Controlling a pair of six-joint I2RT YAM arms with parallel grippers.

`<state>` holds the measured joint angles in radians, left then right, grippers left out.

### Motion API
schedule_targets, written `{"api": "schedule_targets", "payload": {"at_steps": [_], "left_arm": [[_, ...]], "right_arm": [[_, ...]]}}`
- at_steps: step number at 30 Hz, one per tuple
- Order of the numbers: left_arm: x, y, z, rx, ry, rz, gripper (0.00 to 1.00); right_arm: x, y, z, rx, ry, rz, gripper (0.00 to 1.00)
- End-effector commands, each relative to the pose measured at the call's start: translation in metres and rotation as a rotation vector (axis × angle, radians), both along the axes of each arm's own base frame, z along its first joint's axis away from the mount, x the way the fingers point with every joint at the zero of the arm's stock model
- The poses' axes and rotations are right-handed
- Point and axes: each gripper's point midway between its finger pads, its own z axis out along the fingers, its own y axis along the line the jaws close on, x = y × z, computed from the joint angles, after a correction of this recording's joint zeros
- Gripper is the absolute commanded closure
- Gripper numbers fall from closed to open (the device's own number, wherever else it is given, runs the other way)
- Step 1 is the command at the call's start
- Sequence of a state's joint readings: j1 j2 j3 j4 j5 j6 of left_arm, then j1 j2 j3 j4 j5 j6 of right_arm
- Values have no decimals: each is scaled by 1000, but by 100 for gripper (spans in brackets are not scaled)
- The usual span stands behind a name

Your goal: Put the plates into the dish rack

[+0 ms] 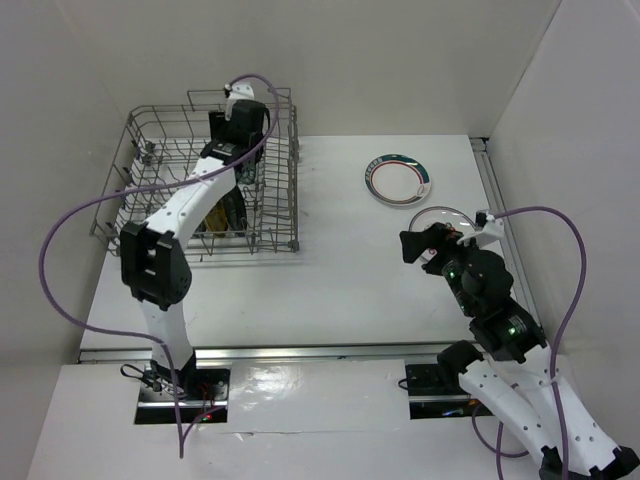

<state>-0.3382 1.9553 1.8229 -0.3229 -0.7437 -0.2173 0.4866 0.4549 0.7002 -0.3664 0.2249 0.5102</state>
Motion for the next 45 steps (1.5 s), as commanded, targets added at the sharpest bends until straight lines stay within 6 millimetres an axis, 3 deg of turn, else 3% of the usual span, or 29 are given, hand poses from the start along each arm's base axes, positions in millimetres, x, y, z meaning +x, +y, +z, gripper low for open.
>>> {"api": "schedule_targets", "payload": {"at_steps": [1,3,4,5,7,10,11,18,22,27,29,32,33,44,45], "left_arm": [[-47,-32,128,-183,-251,-122,22],[-68,-66,149,-264,-275,-263,20],[-85,-92,155,-295,-272,-342,17],[-105,-101,162,-328,-282,-387,15],[-136,-147,165,-386,-268,-556,8],[-179,-190,153,-438,-232,-724,3],[-189,-202,143,-458,-210,-770,0],[-265,-261,136,-624,-160,-1101,0],[-287,-275,140,-648,-176,-1173,0],[-306,-277,146,-665,-180,-1226,0],[-314,-275,155,-677,-199,-1249,0],[-318,-272,150,-674,-181,-1256,0],[-322,-266,160,-683,-207,-1261,0],[-331,-262,155,-670,-217,-1287,0],[-331,-262,155,-670,-217,-1287,0]], "right_arm": [[7,-38,-47,27,184,-282,0],[8,-49,-67,110,246,-401,0],[2,-58,-82,115,305,-465,0],[0,-63,-94,210,344,-550,0],[-8,-76,-118,219,390,-648,0],[-16,-89,-139,305,407,-769,0],[-16,-93,-140,343,393,-804,0],[-11,-103,-165,398,356,-911,3],[2,-103,-177,382,340,-954,5],[13,-106,-212,265,381,-1050,5],[16,-111,-222,257,381,-1089,7],[21,-118,-241,253,411,-1139,8],[23,-120,-247,256,410,-1151,8],[47,-137,-249,339,399,-1190,12],[45,-136,-257,341,433,-1182,12]]}}
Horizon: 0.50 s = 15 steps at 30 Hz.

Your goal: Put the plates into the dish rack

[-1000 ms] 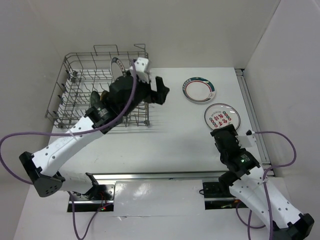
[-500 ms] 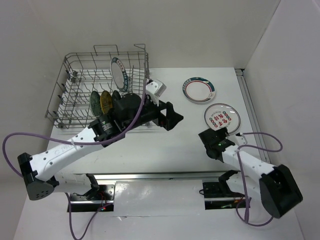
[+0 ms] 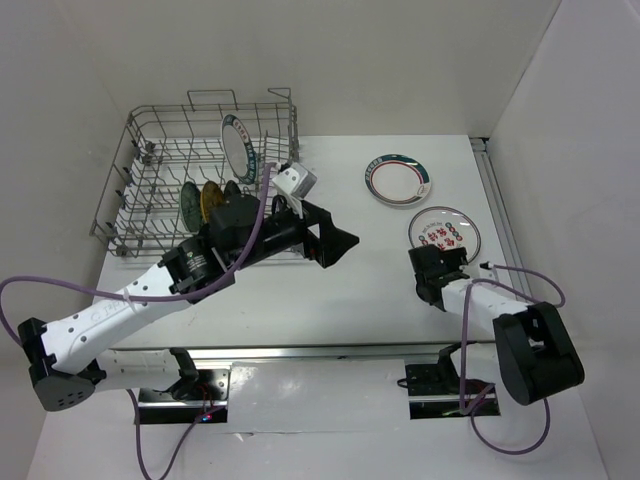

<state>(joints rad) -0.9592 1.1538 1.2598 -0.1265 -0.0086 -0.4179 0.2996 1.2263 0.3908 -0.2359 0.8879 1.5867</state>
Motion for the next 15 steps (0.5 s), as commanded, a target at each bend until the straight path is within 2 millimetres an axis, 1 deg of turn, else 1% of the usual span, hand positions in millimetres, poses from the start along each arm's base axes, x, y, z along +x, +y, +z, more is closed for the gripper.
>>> {"api": "schedule_targets", "payload": {"at_steps": [1,2,4,5,6,7,8,9,10,11,13,14,15], "left_arm": [[-5,-1,20,-57,-54,-26,0],[-5,-1,20,-57,-54,-26,0],[-5,-1,20,-57,-54,-26,0],[-8,-3,20,-57,-54,-35,0],[-8,-3,20,-57,-54,-35,0],[-10,-4,20,-57,-53,-45,0],[-10,-4,20,-57,-53,-46,0],[-10,-4,20,-57,-53,-46,0],[-10,-4,20,-57,-53,-46,0],[-10,-4,20,-57,-53,-46,0],[-10,-4,20,-57,-53,-46,0],[-10,-3,20,-53,-61,-46,0],[-11,-1,24,-60,-66,-46,0]], "right_arm": [[10,-4,-10,52,-13,-9,13],[7,-13,-15,61,10,-32,15],[9,-13,-19,80,27,-30,16],[13,-13,-21,90,35,-32,17],[13,-17,-23,93,52,-38,17],[19,-15,-23,112,57,-29,19],[16,-14,-30,126,92,-29,20],[17,-19,-31,126,96,-46,21],[16,-15,-36,136,123,-24,21],[19,-17,-36,147,122,-32,25],[25,-16,-39,165,145,-18,27],[27,-20,-40,166,148,-31,29],[24,-18,-44,177,169,-25,33]]}}
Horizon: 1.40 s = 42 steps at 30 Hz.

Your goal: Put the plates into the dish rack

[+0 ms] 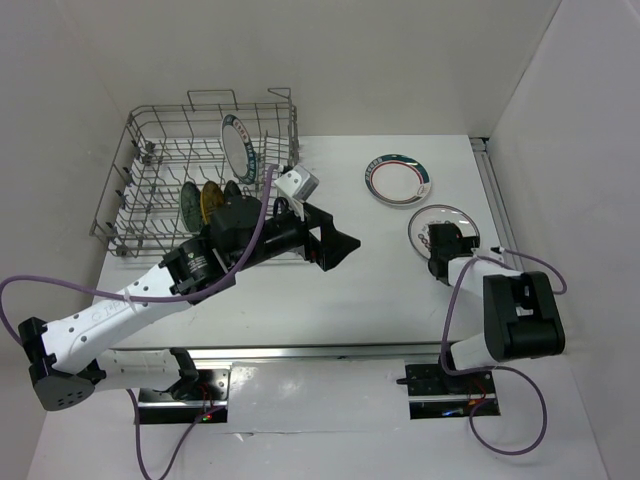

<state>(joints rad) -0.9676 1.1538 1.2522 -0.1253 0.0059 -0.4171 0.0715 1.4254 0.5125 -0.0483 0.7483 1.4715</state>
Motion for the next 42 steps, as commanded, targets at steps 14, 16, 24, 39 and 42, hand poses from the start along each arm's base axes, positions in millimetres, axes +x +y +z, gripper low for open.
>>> {"api": "schedule_targets", "payload": {"at_steps": [14,16,24,39,42], "left_arm": [[1,6,27,-54,-87,16,0],[1,6,27,-54,-87,16,0],[21,2,11,1,-67,86,0],[88,-21,1,-83,56,43,0],[108,-31,-4,-68,73,43,0]], "right_arm": [[-43,9,-42,138,181,59,100],[-45,9,-36,138,173,60,100],[-36,13,43,132,-35,97,100],[-21,88,264,-226,-653,805,100],[-32,118,291,-348,-779,1008,100]]}}
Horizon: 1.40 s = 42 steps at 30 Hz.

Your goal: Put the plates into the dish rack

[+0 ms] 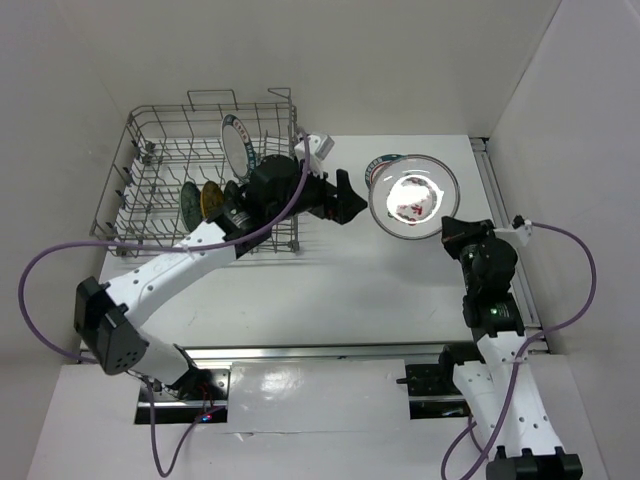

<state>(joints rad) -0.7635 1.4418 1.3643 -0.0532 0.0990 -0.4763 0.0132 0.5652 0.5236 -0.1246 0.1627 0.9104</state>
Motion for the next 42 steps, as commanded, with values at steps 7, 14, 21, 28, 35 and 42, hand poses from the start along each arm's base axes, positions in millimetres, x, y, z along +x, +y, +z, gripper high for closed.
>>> {"api": "schedule_targets", "payload": {"at_steps": [7,14,21,28,35,42], "left_arm": [[35,-12,15,-68,3,-19,0],[51,3,-6,-96,63,-18,0],[36,-8,-2,-150,86,-141,95],[50,30,45,-219,8,-27,100],[141,226,84,-149,-2,760,100],[161,402,136,-59,-205,1191,100]], "right_arm": [[-35,72,113,-273,-530,435,100],[-32,84,115,-256,-535,508,100],[-27,82,114,-241,-528,495,100],[-25,77,106,-232,-489,466,0],[-27,70,89,-274,-399,443,0],[-35,87,49,-239,-347,552,0]]}}
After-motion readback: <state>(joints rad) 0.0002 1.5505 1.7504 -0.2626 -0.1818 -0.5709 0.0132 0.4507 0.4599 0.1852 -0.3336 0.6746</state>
